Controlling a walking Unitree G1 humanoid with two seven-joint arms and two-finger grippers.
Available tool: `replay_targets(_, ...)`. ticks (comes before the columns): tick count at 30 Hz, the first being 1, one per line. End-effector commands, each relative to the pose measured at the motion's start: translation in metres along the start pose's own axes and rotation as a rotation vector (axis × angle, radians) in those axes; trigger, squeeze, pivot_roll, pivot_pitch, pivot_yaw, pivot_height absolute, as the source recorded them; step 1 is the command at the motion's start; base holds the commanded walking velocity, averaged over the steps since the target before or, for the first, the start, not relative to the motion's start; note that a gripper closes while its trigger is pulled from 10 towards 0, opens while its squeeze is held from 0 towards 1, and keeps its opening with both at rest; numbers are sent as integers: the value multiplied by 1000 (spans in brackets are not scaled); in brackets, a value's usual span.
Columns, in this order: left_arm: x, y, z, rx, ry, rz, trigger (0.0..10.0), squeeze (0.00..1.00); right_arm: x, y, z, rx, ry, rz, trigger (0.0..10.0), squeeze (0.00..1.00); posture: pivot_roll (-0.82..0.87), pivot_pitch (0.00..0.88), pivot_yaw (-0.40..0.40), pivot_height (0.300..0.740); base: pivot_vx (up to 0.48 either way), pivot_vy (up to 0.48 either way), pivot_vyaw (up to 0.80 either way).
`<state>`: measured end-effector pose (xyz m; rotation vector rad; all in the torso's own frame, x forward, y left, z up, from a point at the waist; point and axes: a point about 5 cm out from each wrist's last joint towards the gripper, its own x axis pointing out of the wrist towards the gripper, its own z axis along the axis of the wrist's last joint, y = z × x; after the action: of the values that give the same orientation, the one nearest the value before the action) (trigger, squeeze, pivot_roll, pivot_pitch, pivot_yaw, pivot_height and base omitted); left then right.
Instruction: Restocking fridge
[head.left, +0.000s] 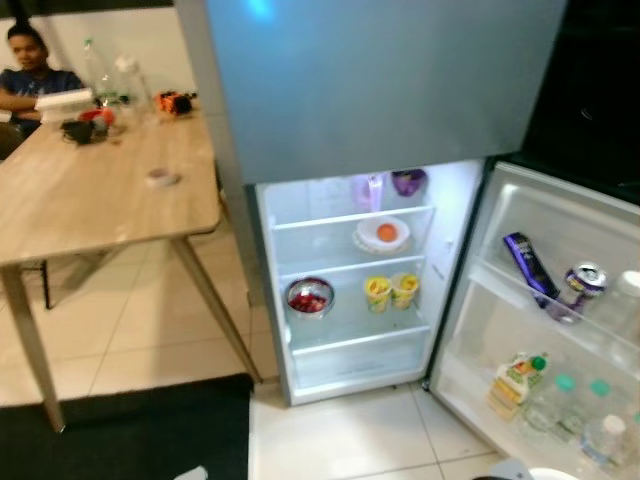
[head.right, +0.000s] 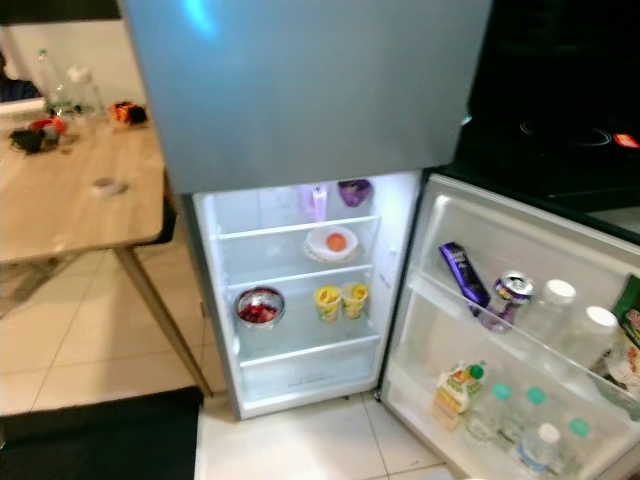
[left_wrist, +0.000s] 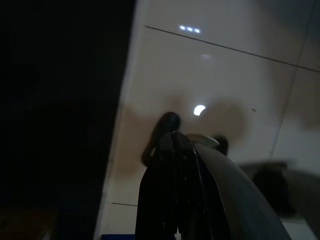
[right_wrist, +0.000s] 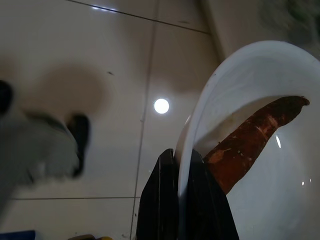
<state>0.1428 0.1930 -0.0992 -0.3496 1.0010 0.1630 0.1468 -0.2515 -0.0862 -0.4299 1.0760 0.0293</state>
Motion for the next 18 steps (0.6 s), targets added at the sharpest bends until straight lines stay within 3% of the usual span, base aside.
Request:
replay_targets(1, -1, 6, 0, 20, -3, 26, 10000, 0, 1, -1, 11, -21, -32, -2, 10000, 0, -79, 0, 10, 740, 0, 0, 775)
replay_targets(10, -1, 5, -1, 14, -3, 40, 10000, 0, 1, -3, 10, -39, -29, -16, 10000, 0, -83, 0, 4, 740, 0, 0, 762)
replay_targets(18, -1, 4, -3, -56, -13, 23, 10000, 0, 1, -7, 9, -45, -21, -48, 10000, 0, -87, 0, 2, 740, 0, 0, 0)
